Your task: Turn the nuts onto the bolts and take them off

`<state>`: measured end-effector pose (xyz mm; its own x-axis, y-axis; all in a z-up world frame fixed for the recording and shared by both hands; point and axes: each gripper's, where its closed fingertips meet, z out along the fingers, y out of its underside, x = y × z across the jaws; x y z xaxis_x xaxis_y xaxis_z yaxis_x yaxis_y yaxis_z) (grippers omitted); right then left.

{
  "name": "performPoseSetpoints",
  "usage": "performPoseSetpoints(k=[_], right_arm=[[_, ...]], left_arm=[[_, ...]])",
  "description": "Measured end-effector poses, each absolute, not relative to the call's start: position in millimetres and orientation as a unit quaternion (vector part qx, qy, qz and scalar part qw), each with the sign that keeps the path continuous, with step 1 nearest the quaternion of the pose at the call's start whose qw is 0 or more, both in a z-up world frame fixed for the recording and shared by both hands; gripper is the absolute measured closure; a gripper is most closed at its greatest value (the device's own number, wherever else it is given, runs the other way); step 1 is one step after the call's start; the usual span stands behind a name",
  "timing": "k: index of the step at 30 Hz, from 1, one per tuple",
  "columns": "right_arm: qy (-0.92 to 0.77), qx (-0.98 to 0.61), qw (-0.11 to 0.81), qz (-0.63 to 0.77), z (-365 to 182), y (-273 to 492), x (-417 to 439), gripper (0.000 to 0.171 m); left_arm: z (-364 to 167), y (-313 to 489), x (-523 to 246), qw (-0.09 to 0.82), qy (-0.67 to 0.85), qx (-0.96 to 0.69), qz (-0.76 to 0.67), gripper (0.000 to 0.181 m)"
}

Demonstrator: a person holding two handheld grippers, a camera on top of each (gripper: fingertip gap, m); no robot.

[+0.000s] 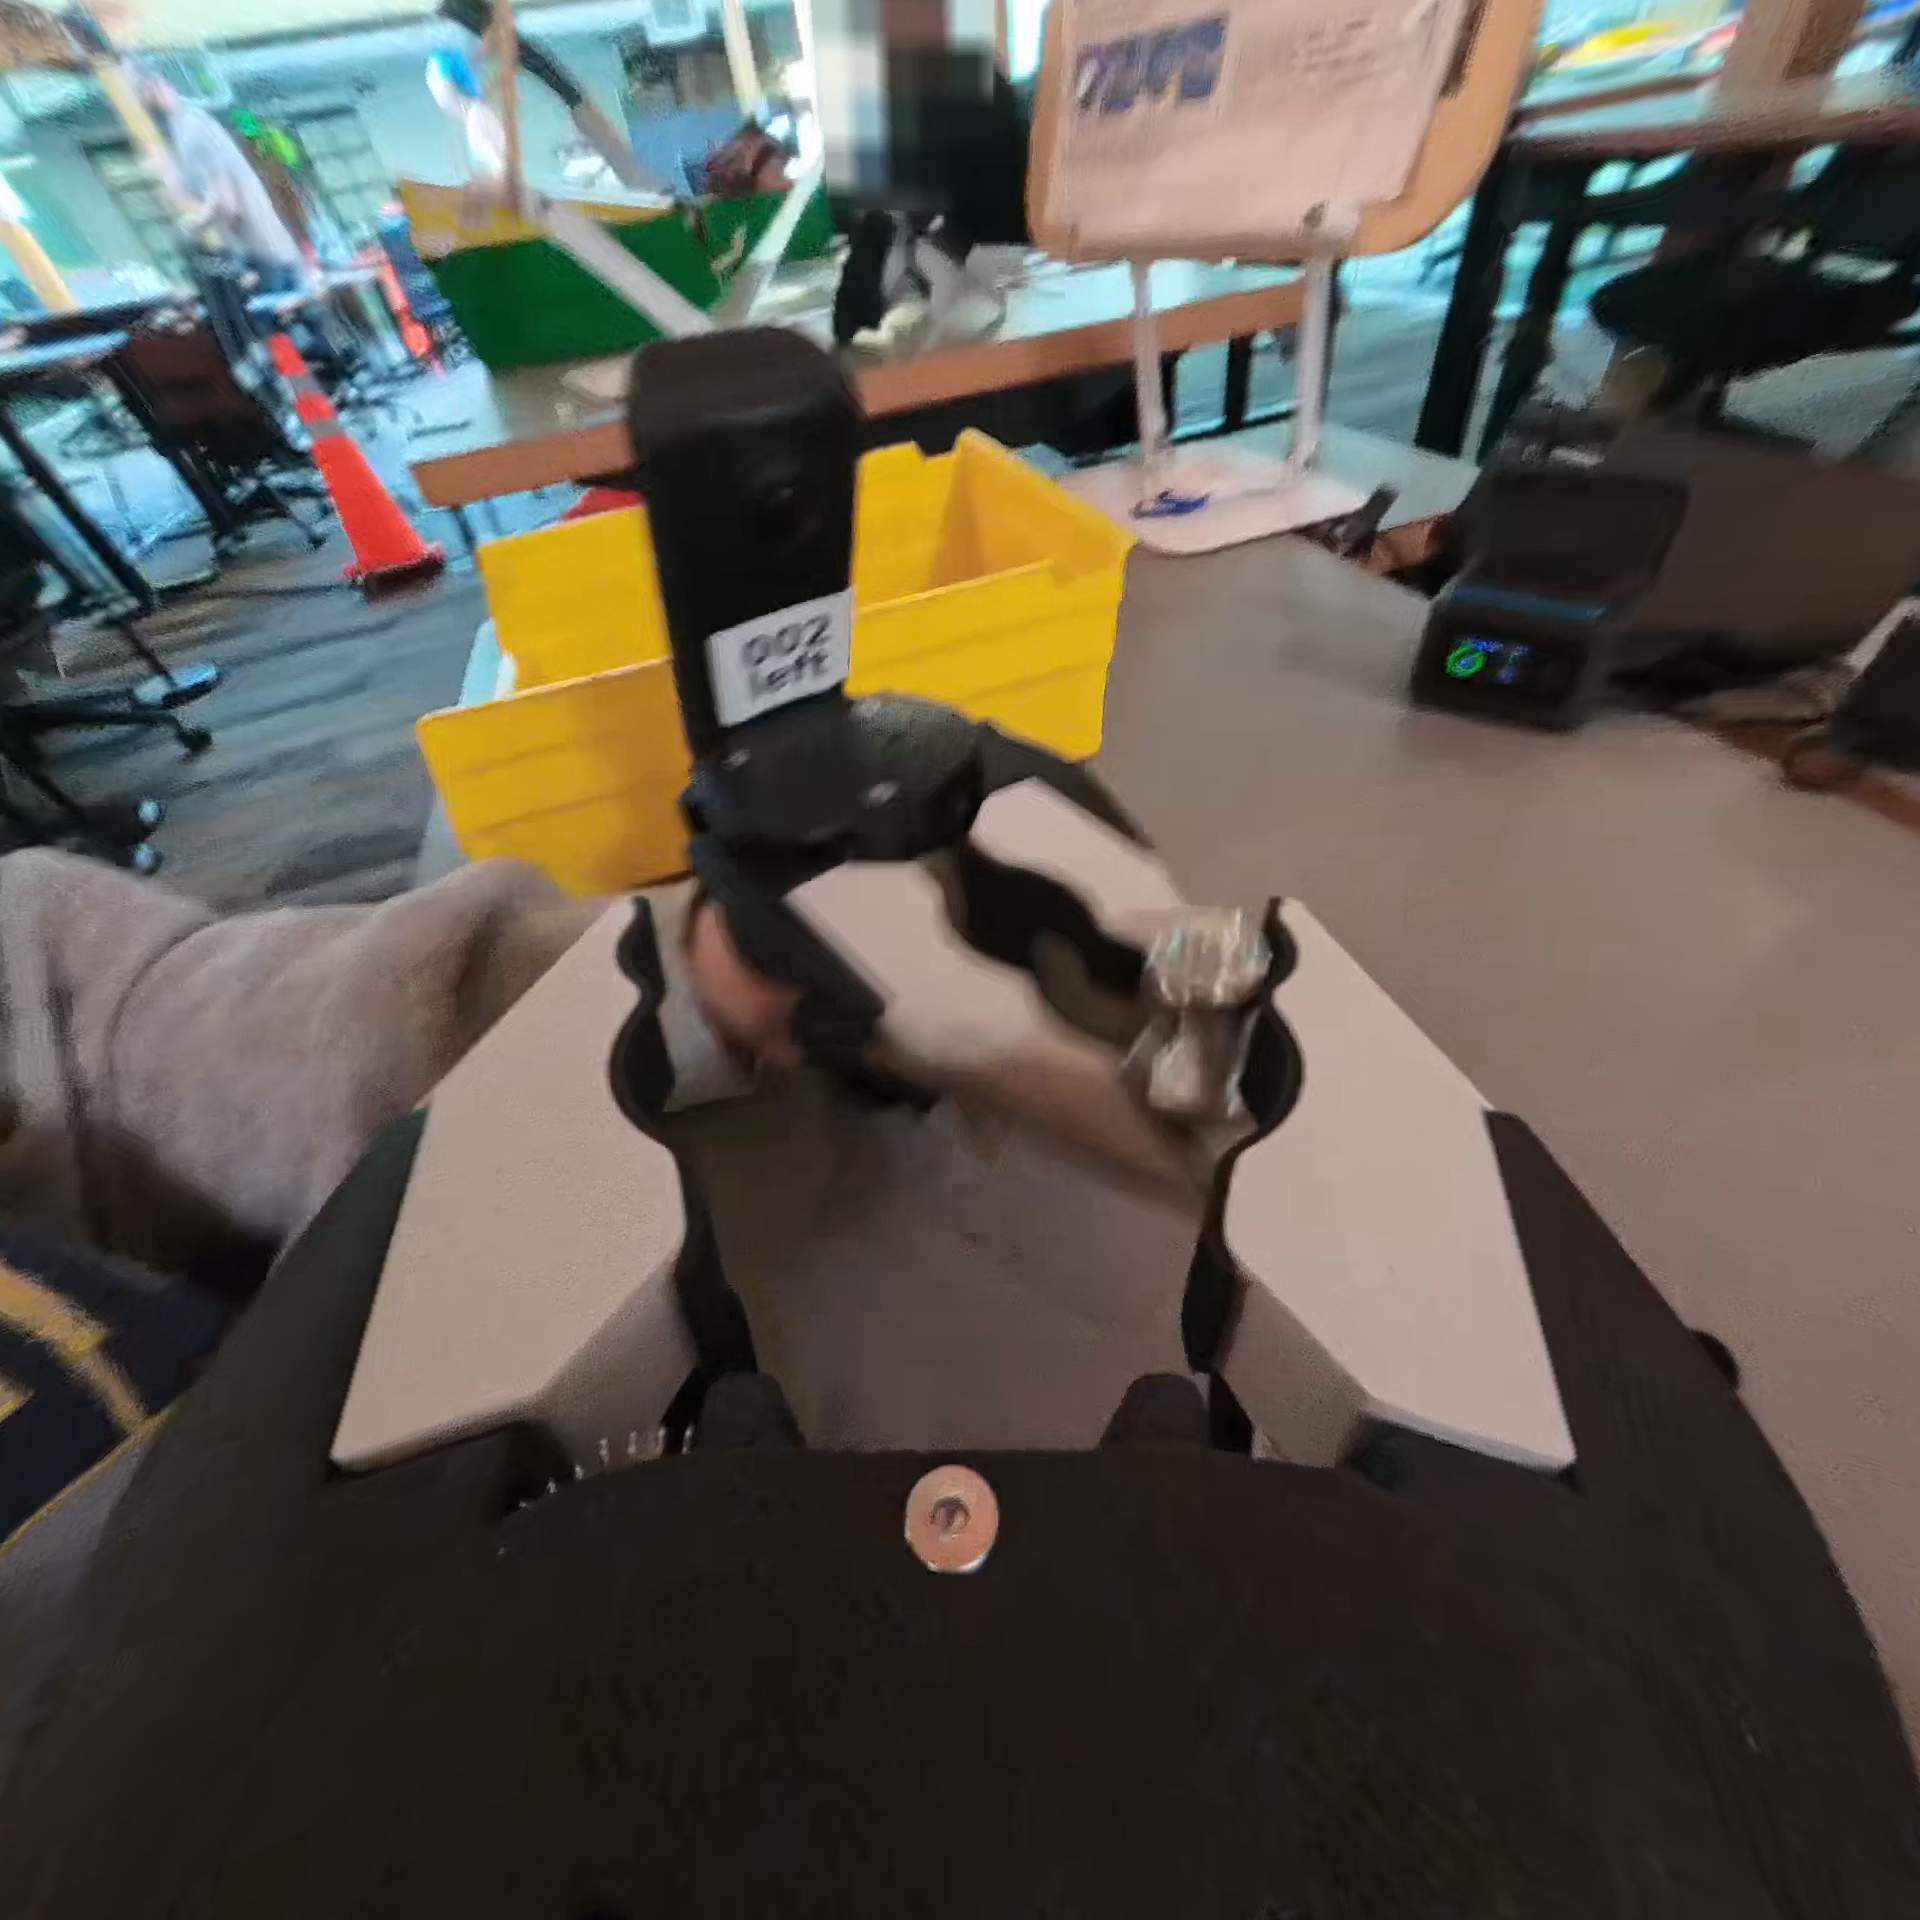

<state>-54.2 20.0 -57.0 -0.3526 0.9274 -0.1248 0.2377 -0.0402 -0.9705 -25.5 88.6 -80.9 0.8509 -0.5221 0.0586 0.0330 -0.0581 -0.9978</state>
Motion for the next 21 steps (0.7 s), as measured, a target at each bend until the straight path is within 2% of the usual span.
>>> performPoseSetpoints(k=[1,3,7,10,12,13,16,19,21], right_arm=[[-0.618,-0.471,0.318,0.543,-57,20,-44,0.052],[-0.615,-0.469,0.334,0.539,-59,26,-31,0.081],[-0.588,-0.497,0.363,0.524,-57,47,-49,0.054],[-0.599,-0.484,0.346,0.536,-57,35,-63,0.05],[-0.611,-0.479,0.318,0.544,-63,19,-60,0.051],[-0.611,-0.48,0.317,0.544,-63,14,-53,0.04],[-0.621,-0.457,0.316,0.553,-59,-3,-22,0.058],[-0.575,-0.505,0.362,0.532,-59,26,-29,0.061],[-0.537,-0.542,0.379,0.524,-57,49,-37,0.081]], left_arm=[[-83,92,-44,0.666,0.14,-0.71,-0.182,0.166],[-85,95,-71,0.671,0.098,-0.722,-0.141,0.165],[-86,87,-36,0.652,0.184,-0.715,-0.173,0.166],[-86,81,-7,0.642,0.226,-0.701,-0.214,0.166],[-85,83,-14,0.647,0.203,-0.703,-0.216,0.165],[-87,86,-27,0.651,0.173,-0.711,-0.2,0.166],[-95,97,-103,0.665,0.012,-0.74,-0.098,0.166],[-92,96,-105,0.668,0.019,-0.737,-0.102,0.166],[-91,95,-81,0.665,0.072,-0.734,-0.121,0.165]])
